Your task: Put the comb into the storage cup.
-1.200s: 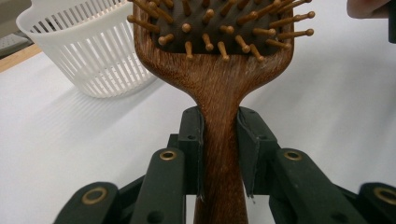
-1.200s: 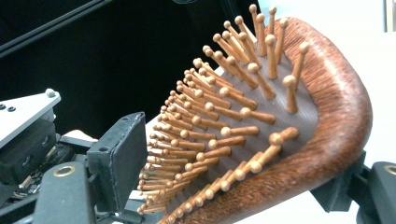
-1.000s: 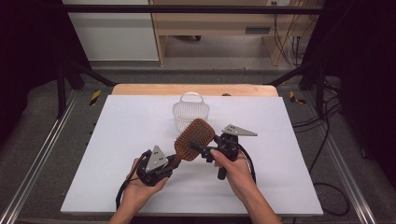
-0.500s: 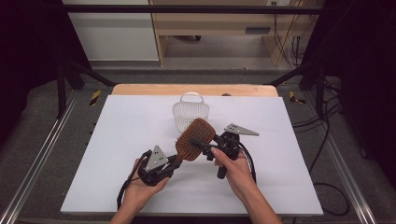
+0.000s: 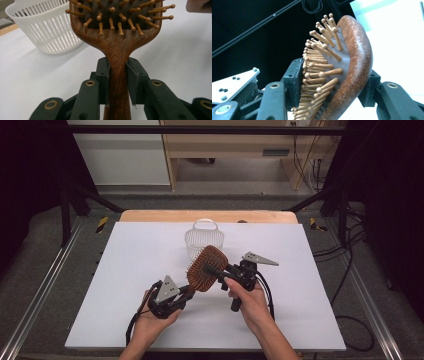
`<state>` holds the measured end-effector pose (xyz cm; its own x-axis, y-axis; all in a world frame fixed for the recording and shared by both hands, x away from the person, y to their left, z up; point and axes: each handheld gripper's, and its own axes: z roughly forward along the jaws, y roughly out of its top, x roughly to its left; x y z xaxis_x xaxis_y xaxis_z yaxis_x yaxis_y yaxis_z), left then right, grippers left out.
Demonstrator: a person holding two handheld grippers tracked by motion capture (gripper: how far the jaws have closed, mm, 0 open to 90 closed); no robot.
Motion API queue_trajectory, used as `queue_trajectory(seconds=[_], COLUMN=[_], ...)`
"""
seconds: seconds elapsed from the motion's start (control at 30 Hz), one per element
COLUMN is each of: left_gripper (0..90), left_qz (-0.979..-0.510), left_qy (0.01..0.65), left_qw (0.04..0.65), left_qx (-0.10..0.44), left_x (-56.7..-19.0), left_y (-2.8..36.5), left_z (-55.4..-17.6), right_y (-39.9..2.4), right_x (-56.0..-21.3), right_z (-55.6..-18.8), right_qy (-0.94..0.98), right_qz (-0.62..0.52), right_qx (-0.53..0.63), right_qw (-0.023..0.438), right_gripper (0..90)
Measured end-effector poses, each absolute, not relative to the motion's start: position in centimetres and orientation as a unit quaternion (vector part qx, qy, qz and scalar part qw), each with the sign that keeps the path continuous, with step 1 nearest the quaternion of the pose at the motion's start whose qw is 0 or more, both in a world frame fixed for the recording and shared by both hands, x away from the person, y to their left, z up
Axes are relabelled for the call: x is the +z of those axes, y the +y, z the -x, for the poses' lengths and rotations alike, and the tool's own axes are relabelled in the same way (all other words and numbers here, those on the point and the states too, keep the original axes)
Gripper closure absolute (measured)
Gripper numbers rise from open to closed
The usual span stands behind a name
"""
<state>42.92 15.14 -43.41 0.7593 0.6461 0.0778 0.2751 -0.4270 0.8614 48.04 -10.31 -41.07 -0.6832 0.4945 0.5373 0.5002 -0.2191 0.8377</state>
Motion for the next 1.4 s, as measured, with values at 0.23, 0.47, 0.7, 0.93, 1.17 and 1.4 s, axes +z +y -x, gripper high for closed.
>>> queue_trajectory(seconds=[0.23, 0.47, 0.7, 0.93, 1.17, 1.4], left_gripper=[73.0, 72.9, 72.1, 66.8, 38.3, 14.6], left_qz=[-0.815, -0.809, -0.8, -0.778, -0.763, -0.729], left_qy=[0.285, 0.291, 0.303, 0.325, 0.329, 0.378], left_qw=[0.462, 0.472, 0.484, 0.505, 0.507, 0.499], left_qx=[0.202, 0.196, 0.183, 0.187, 0.229, 0.276], left_x=[-43.4, -43.4, -43.5, -43.3, -43.0, -42.2], left_y=[15.2, 15.4, 15.5, 16.0, 17.1, 21.5], left_z=[-43.0, -43.1, -43.3, -43.3, -42.7, -42.6], right_y=[-10.1, -9.6, -9.3, -9.1, -10.6, -14.0], right_x=[-40.8, -40.1, -39.6, -38.3, -37.3, -36.8], right_z=[-47.9, -47.7, -47.5, -47.5, -48.4, -49.0], right_qy=[-0.619, -0.626, -0.626, -0.628, -0.618, -0.596], right_qz=[0.399, 0.391, 0.396, 0.389, 0.41, 0.439], right_qx=[-0.676, -0.675, -0.672, -0.673, -0.668, -0.666], right_qw=[0.006, -0.007, -0.012, -0.03, -0.063, -0.094], right_gripper=[53.1, 56.1, 57.6, 57.8, 57.3, 56.9])
